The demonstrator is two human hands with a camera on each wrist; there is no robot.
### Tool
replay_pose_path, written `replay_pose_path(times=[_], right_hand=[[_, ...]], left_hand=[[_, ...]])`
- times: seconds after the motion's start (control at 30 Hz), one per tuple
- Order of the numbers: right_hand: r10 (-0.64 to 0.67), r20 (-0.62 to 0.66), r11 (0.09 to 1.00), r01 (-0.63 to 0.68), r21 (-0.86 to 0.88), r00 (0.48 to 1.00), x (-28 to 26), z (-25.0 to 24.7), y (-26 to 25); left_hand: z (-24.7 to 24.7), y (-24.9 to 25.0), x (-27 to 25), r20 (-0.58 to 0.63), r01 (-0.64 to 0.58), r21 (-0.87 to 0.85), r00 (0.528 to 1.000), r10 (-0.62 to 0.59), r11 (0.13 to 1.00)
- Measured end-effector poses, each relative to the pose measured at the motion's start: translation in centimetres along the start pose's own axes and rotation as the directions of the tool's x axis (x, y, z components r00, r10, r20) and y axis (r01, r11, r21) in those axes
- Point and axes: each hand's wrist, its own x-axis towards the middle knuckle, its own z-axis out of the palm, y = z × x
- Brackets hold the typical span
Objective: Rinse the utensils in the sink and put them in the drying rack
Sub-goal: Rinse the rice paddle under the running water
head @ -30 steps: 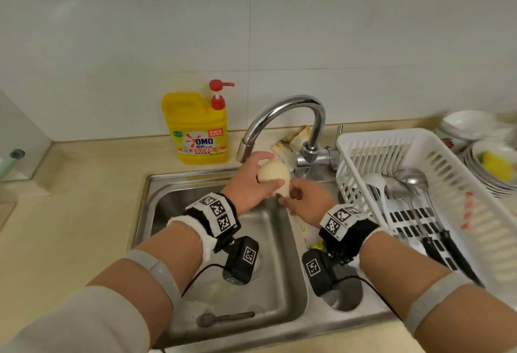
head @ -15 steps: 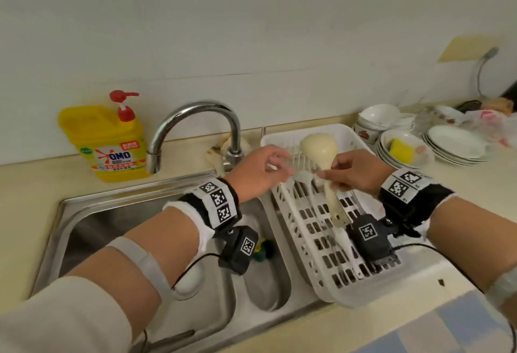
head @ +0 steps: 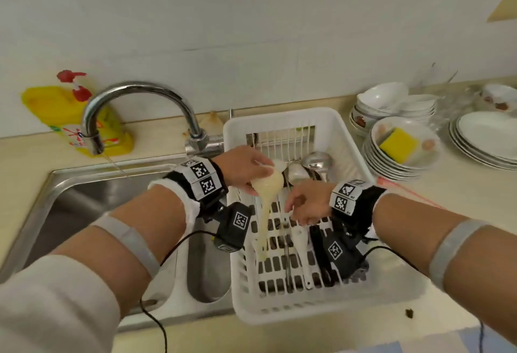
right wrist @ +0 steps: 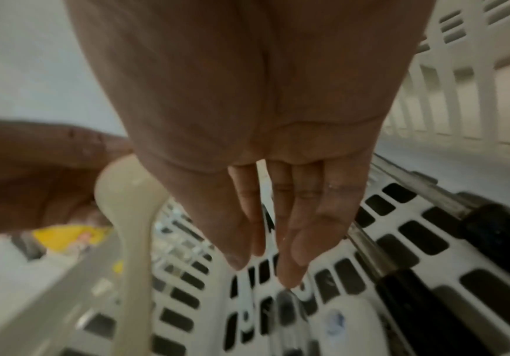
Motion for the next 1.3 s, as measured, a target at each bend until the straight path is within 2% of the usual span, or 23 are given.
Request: replay_pose_path(times=[0.1,0.33,0.4,0.47,0.53,0.6,0.7,0.8,0.87,0.97,1.07,1.2,1.3], right_hand=[[0.026,0.031,0.977,-0.019,-0.213,0.999,1.6,1.3,0.1],[0.085,0.033,0.939,-0.069,-0.336,0.996,4.6,3.4,0.3],[0.099,0.064,0.967,-0.08,-0.243,0.993,4.8,3.2,0.6],[0.129,0.1,0.991,-0.124,-0.059,0.987,4.5,2.4,0.9],[0.155,0.062,0.983,-0.16,0.095,0.986,3.9,1.2,1.4],[0.167,-0.012,0.957,-0.159,0.242,0.986,3.3,-0.4,2.1],[0.187,-0.043,0.843,-0.137,0.52,0.981,2.2,-2.4,3.0],[0.179,-0.148,0.863,-0.083,0.498,0.973,0.9,-3.2,3.6],[0.177,-0.175,0.876,-0.074,0.476,0.969,0.2,-3.4,3.8],[0.191,-0.137,0.846,-0.093,0.525,0.972,-0.1,-3.5,4.3],[0.183,-0.182,0.878,-0.077,0.472,0.966,0.1,-3.3,4.3],[0.169,-0.164,0.872,-0.07,0.484,0.972,0.8,-3.0,4.1],[0.152,-0.069,0.894,-0.107,0.435,0.986,1.3,-1.9,3.5]], left_hand=[[0.6,0.0,0.2,0.038,0.083,0.052,0.996,-0.085,0.995],[2.7,-0.1,0.8,0.076,0.281,0.071,0.955,-0.286,0.957],[3.1,-0.4,1.1,0.073,0.312,0.073,0.946,-0.317,0.947],[3.4,-0.4,1.5,0.08,0.324,0.103,0.94,-0.333,0.94],[4.0,-0.2,1.9,0.091,0.338,0.13,0.932,-0.351,0.932],[4.8,0.0,2.6,0.103,0.346,0.178,0.925,-0.367,0.921],[5.9,0.2,3.1,0.127,0.348,0.296,0.909,-0.397,0.89],[6.5,-0.2,3.4,0.107,0.34,0.429,0.901,-0.421,0.837],[6.7,-0.9,3.9,0.1,0.352,0.452,0.893,-0.439,0.819],[6.6,-1.7,4.4,0.083,0.358,0.473,0.891,-0.446,0.805],[6.3,-2.3,4.9,0.058,0.326,0.484,0.914,-0.402,0.812],[6.4,-2.7,5.3,0.033,0.306,0.501,0.928,-0.371,0.809],[6.3,-2.4,5.3,0.009,0.294,0.507,0.938,-0.346,0.81]])
